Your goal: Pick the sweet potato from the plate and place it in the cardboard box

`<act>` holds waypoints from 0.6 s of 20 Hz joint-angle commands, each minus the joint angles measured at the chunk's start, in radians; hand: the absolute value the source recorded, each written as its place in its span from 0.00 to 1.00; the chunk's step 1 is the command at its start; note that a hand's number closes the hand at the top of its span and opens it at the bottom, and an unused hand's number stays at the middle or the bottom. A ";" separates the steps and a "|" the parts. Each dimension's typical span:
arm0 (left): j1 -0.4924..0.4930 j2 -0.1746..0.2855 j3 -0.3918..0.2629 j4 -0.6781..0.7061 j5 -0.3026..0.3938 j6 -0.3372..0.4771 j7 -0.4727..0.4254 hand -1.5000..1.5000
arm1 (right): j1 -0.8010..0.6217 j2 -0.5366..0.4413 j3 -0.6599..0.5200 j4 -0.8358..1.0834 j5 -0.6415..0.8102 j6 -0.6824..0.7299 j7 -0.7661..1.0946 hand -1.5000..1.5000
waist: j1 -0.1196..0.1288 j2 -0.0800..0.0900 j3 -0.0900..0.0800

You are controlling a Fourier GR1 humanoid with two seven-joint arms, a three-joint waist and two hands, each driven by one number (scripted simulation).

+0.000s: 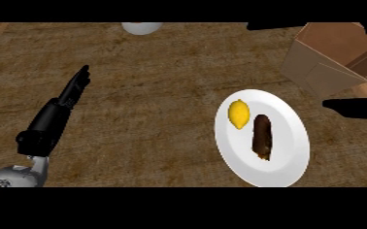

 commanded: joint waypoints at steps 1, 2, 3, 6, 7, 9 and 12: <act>-0.009 0.013 0.000 -0.006 -0.010 -0.021 -0.036 0.50 | 0.066 -0.103 0.093 -0.184 0.174 0.063 0.172 0.00 | 0.027 0.015 0.003; -0.033 0.020 0.017 0.007 0.001 -0.028 -0.026 0.50 | 0.092 -0.099 0.123 -0.239 0.216 0.068 0.220 0.00 | 0.027 0.018 0.005; -0.017 0.020 0.010 -0.001 0.008 -0.044 -0.046 0.50 | 0.063 -0.135 0.120 -0.287 0.217 0.139 0.294 0.00 | 0.045 0.019 0.003; -0.035 0.013 0.004 0.001 0.008 -0.054 -0.056 0.50 | 0.065 -0.168 0.173 -0.380 0.230 0.299 0.485 0.00 | 0.063 0.026 0.003; -0.030 0.028 0.022 0.024 0.008 -0.060 -0.069 0.50 | 0.097 -0.173 0.217 -0.388 0.256 0.333 0.519 0.00 | 0.068 0.030 0.003; -0.032 0.014 -0.011 -0.002 0.011 -0.081 -0.069 0.50 | 0.047 -0.174 0.247 -0.408 0.210 0.473 0.633 0.00 | 0.106 0.036 0.001; -0.084 0.008 -0.013 0.005 -0.002 -0.075 -0.041 0.50 | 0.038 -0.127 0.346 -0.475 0.200 0.613 0.795 0.00 | 0.119 0.041 0.003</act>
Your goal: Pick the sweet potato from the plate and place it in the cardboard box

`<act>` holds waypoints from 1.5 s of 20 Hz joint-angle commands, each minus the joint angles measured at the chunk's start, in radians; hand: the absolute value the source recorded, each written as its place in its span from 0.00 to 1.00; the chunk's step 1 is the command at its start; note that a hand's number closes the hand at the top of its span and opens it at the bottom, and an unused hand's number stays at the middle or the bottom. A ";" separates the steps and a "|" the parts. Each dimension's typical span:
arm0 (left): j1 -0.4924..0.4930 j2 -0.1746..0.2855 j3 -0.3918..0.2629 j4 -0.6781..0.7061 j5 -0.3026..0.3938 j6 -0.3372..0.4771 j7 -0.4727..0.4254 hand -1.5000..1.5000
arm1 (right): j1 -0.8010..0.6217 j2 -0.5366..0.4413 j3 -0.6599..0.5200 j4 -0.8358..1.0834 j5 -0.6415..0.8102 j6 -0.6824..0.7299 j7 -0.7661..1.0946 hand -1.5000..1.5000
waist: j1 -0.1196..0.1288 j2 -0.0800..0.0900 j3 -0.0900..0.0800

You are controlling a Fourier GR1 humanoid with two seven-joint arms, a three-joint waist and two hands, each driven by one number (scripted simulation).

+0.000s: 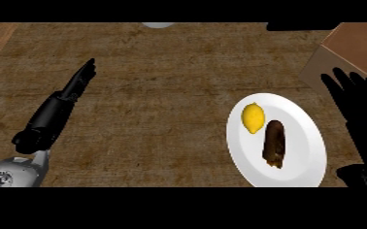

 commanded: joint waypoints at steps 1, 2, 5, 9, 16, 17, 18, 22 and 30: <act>-0.038 -0.018 -0.016 0.006 0.005 -0.022 0.003 0.50 | -0.037 0.070 0.126 -0.086 -0.003 0.204 0.257 0.00 | 0.041 0.012 0.002; -0.051 -0.010 -0.004 0.015 0.003 -0.025 -0.006 0.50 | -0.040 0.108 0.160 -0.088 0.004 0.229 0.314 0.00 | 0.045 0.012 0.002; -0.051 -0.015 -0.009 0.047 0.005 -0.038 -0.021 0.50 | -0.072 0.142 0.224 -0.057 0.020 0.308 0.391 0.00 | 0.056 0.015 -0.001; -0.057 -0.015 -0.009 0.036 0.010 -0.051 -0.016 0.50 | -0.089 0.234 0.266 0.007 0.012 0.353 0.473 0.00 | 0.061 0.011 0.000; -0.092 -0.044 -0.009 0.071 -0.010 -0.030 -0.018 0.50 | -0.125 0.393 0.286 0.141 0.023 0.388 0.567 0.00 | 0.046 0.011 0.002; -0.081 -0.018 -0.002 0.072 -0.009 -0.054 -0.032 0.50 | -0.129 0.437 0.297 0.177 0.032 0.380 0.574 0.00 | 0.054 0.012 0.003; -0.082 -0.034 -0.006 0.053 -0.009 -0.036 0.000 0.50 | -0.113 0.469 0.317 0.204 0.058 0.361 0.587 0.00 | 0.054 0.009 0.004; -0.060 -0.041 -0.002 0.093 -0.015 -0.039 -0.039 0.50 | -0.138 0.523 0.295 0.239 0.103 0.404 0.588 0.00 | 0.034 0.006 0.003; -0.064 -0.047 0.000 0.092 -0.033 -0.038 -0.043 0.50 | -0.157 0.693 0.310 0.403 0.242 0.451 0.588 0.00 | 0.035 0.008 0.006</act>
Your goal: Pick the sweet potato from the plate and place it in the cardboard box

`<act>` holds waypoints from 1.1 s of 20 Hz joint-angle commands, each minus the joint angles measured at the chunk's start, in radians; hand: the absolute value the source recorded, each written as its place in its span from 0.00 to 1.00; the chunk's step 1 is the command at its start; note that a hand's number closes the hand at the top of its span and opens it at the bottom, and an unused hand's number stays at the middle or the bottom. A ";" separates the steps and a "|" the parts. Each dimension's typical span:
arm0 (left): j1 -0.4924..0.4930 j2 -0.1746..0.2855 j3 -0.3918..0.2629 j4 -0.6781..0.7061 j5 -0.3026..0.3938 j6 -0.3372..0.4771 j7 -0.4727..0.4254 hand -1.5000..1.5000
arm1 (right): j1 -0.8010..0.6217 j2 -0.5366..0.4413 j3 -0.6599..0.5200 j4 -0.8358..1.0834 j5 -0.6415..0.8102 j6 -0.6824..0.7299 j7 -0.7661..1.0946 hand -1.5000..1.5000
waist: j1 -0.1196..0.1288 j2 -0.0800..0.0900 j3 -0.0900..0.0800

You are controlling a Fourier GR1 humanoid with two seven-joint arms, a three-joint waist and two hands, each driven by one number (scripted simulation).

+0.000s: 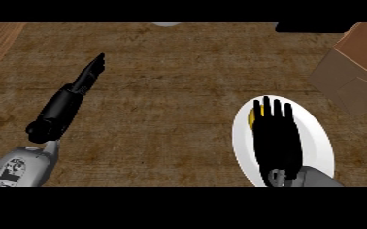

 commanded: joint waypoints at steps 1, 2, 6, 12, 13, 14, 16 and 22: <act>0.007 -0.002 0.009 0.004 0.008 -0.015 -0.021 0.50 | -0.031 0.148 0.018 0.077 0.059 0.140 0.272 0.00 | 0.000 0.000 0.001; -0.029 -0.001 0.022 0.032 0.000 -0.006 0.001 0.50 | -0.010 0.114 0.014 0.076 0.073 0.134 0.248 0.00 | -0.014 0.001 0.002; 0.009 0.009 0.032 0.008 0.016 -0.024 -0.005 0.50 | 0.003 0.129 -0.048 0.104 0.098 0.190 0.231 0.00 | -0.009 -0.003 0.002; 0.044 -0.020 0.012 0.003 -0.030 0.001 -0.041 0.50 | 0.041 0.181 -0.090 0.158 0.197 0.202 0.185 0.00 | -0.009 -0.002 0.003; 0.075 -0.009 0.019 -0.028 -0.009 -0.019 -0.025 0.50 | 0.045 0.165 -0.115 0.157 0.201 0.200 0.141 0.00 | -0.004 -0.002 0.004; -0.021 -0.003 0.060 0.069 -0.003 -0.031 -0.033 0.50 | 0.088 0.191 -0.085 0.132 0.243 0.166 0.153 0.00 | -0.021 0.001 0.003; -0.016 -0.010 0.054 0.013 -0.003 -0.029 0.011 0.50 | 0.089 0.207 -0.125 0.146 0.261 0.170 0.117 0.00 | -0.014 0.001 0.004; 0.026 0.009 0.075 0.004 -0.010 -0.062 -0.027 0.50 | 0.134 0.305 -0.166 0.182 0.349 0.210 0.096 0.00 | -0.009 0.001 0.004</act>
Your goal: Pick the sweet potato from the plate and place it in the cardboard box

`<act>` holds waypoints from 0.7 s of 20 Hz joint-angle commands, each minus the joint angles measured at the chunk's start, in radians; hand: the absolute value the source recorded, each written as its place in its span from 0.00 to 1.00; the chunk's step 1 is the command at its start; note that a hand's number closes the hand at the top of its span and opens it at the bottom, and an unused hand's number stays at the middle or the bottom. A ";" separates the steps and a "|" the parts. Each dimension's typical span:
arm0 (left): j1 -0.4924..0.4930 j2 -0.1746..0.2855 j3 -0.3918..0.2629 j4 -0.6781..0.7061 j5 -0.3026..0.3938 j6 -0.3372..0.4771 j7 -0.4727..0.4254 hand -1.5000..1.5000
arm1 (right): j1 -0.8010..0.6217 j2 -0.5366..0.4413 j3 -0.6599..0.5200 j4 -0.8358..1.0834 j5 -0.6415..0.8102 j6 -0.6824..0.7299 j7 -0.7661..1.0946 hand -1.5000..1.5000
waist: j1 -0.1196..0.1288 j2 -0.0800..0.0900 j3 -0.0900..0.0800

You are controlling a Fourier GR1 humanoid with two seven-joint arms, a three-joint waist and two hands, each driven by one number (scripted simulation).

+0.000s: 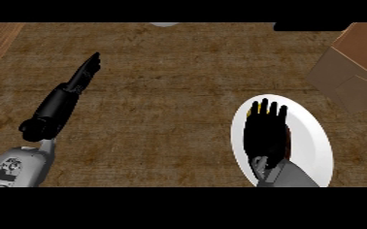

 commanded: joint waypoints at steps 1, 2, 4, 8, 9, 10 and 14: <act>-0.022 -0.027 0.000 0.018 -0.030 0.024 0.014 0.50 | 0.012 0.062 -0.029 0.013 0.053 0.085 0.170 0.00 | -0.004 0.001 0.000; -0.034 -0.003 0.023 0.023 -0.007 -0.009 0.006 0.50 | -0.020 0.058 -0.055 0.015 0.063 0.120 0.158 0.00 | -0.002 0.001 0.000; 0.025 0.007 0.029 -0.008 0.002 -0.026 -0.007 0.50 | 0.039 0.013 -0.086 0.029 0.092 0.064 0.095 0.00 | 0.002 0.000 0.000; 0.035 -0.034 -0.006 -0.028 -0.047 -0.001 -0.010 0.50 | 0.064 0.055 -0.091 -0.003 0.175 0.085 0.106 0.00 | 0.002 0.000 0.000; -0.003 -0.047 0.002 0.046 -0.057 -0.004 -0.036 0.50 | 0.052 0.038 -0.134 0.051 0.170 0.053 0.045 0.00 | -0.001 0.003 0.000; -0.007 -0.038 0.020 0.019 -0.038 -0.023 0.005 0.50 | 0.095 0.066 -0.118 -0.012 0.184 0.085 0.065 0.00 | -0.001 0.001 0.000; 0.032 -0.017 0.062 -0.031 -0.020 -0.066 -0.009 0.50 | 0.161 0.016 -0.143 0.064 0.234 -0.034 -0.072 0.00 | 0.004 0.002 0.001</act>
